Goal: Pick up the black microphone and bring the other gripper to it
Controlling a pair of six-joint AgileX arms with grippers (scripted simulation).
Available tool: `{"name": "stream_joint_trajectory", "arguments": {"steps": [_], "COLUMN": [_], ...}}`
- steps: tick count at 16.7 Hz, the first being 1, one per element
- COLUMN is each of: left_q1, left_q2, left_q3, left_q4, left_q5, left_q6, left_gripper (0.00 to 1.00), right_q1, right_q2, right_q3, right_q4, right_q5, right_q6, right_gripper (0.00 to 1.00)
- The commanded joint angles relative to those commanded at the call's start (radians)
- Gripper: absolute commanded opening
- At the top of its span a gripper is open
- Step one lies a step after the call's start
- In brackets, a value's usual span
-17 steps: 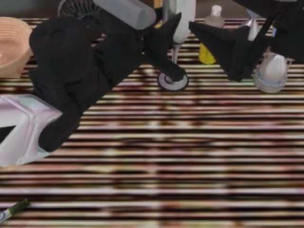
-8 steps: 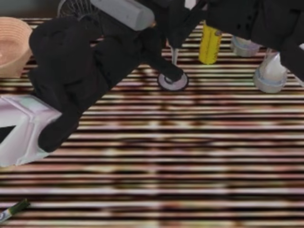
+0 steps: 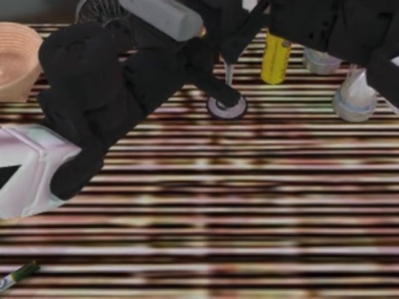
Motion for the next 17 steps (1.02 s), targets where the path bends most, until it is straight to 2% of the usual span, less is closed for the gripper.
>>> {"name": "stream_joint_trajectory", "arguments": {"steps": [8,17], "left_q1": [0.000,0.000], "left_q2": [0.000,0.000], "left_q3": [0.000,0.000], "left_q4": [0.000,0.000], "left_q5": [0.000,0.000], "left_q6": [0.000,0.000], "left_gripper": [0.00,0.00], "right_q1": [0.000,0.000], "right_q2": [0.000,0.000], "right_q3": [0.000,0.000], "right_q4": [0.000,0.000], "right_q5": [0.000,0.000], "right_q6": [0.000,0.000], "right_gripper": [0.02,0.00]}}
